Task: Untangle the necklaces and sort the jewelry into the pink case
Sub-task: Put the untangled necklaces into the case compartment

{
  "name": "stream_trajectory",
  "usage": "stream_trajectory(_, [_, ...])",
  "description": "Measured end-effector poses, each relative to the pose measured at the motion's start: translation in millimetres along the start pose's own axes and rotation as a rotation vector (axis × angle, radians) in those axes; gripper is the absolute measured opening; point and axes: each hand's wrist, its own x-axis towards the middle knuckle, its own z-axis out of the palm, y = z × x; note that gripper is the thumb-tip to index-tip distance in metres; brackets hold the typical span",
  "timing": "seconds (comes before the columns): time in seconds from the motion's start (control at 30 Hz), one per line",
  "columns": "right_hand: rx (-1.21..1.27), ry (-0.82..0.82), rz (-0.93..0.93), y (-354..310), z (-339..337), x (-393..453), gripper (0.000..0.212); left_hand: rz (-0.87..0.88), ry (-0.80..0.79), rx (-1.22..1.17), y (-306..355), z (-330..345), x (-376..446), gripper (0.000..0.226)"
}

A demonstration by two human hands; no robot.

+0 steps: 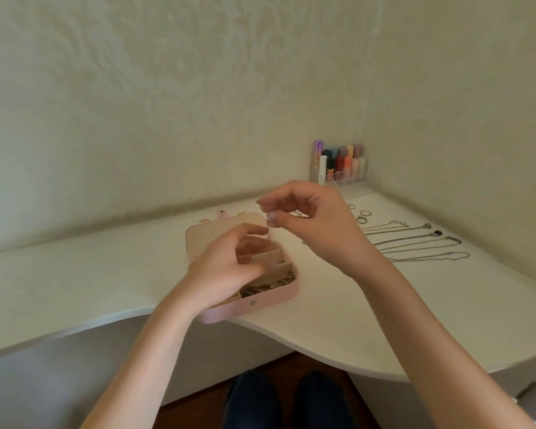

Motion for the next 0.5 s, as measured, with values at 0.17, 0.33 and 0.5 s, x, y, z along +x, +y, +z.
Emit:
stream_trajectory(0.17, [-0.056, 0.098, 0.056, 9.6, -9.3, -3.1, 0.027, 0.022, 0.071, -0.041, 0.4, -0.1, -6.9, 0.016])
stream_trajectory(0.33, [-0.275, -0.025, 0.195, 37.1, -10.1, -20.2, 0.026, 0.038, 0.163, 0.226, -12.3, -6.8, -10.1, 0.010])
stream_trajectory(0.5, [-0.424, -0.201, 0.196, 55.6, 6.8, -29.0, 0.023, 0.009, 0.051, 0.432, -16.1, -0.9, -12.4, 0.013])
